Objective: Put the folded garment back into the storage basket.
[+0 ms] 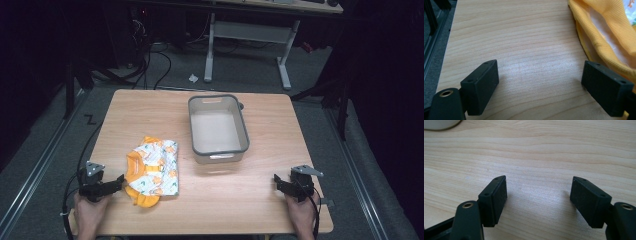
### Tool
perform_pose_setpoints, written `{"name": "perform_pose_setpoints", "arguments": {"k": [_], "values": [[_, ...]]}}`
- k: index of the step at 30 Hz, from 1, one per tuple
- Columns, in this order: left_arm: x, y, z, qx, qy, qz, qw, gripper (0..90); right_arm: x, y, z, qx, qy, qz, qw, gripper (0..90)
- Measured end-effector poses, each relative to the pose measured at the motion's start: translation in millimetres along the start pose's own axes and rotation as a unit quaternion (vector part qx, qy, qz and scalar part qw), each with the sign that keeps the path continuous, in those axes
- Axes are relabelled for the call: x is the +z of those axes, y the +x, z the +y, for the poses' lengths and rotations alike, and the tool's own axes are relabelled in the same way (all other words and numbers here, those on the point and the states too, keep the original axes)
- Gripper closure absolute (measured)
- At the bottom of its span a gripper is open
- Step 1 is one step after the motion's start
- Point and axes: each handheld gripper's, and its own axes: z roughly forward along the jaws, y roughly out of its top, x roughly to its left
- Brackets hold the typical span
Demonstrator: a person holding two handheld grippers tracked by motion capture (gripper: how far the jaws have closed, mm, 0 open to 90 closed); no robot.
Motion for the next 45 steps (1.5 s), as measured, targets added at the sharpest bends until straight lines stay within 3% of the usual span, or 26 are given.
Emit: {"name": "perform_pose_setpoints", "arguments": {"k": [12,25,32,39,45], "values": [[-0.5,0.3,-0.3,0.002,-0.001,-0.002,1.0,15.4,-0.4,0.6,0.0,-0.001,0.001,0.001,1.0,31.0],[-4.3,7.4,-0.1,-0.024,-0.004,-0.017,0.9995,20.1,-0.4,0.6,0.0,-0.005,0.001,0.002,1.0,31.1],[-8.7,9.9,0.5,-0.047,-0.001,-0.029,0.9984,21.2,-0.5,0.7,0.0,-0.006,0.002,0.002,1.0,31.1],[-26.7,11.0,11.1,-0.063,-0.016,-0.053,0.9964,19.5,-0.5,1.0,-0.1,-0.008,0.001,0.004,1.0,31.2],[-32.6,-0.8,24.9,-0.048,-0.011,-0.078,0.9958,17.0,-0.6,1.3,-0.2,-0.008,0.001,0.004,1.0,31.2]]}}
